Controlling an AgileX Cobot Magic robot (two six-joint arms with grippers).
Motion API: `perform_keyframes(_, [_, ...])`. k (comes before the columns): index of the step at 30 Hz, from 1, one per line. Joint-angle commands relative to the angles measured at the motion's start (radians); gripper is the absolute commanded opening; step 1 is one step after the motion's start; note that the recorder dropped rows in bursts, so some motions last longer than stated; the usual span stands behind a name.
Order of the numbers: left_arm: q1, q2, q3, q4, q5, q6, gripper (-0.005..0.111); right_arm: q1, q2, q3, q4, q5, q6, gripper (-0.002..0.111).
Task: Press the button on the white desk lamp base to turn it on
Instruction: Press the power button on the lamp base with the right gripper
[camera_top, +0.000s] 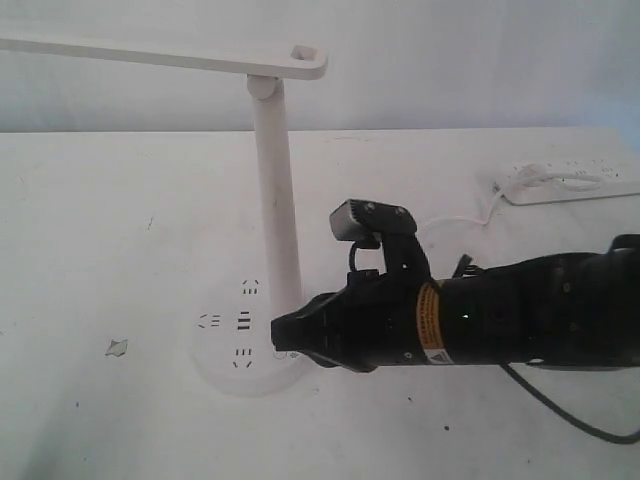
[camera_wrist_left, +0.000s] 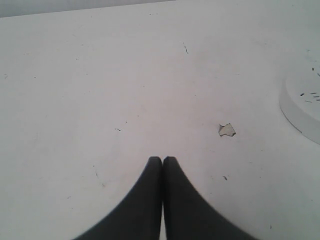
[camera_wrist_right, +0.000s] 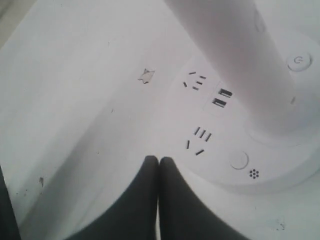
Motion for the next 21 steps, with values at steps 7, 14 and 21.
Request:
perform_keyframes(7, [0.002, 0.007, 0.002, -0.004, -0.002, 0.000, 0.000, 0.006, 0.174, -0.124, 0.000, 0.009, 0.036, 0.000])
perform_keyframes(14, [0.002, 0.007, 0.002, -0.004, -0.002, 0.000, 0.000, 0.006, 0.232, -0.129, -0.012, 0.026, 0.042, 0.000])
perform_keyframes(21, [0.002, 0.007, 0.002, -0.004, -0.002, 0.000, 0.000, 0.006, 0.235, -0.129, -0.012, 0.076, 0.034, 0.000])
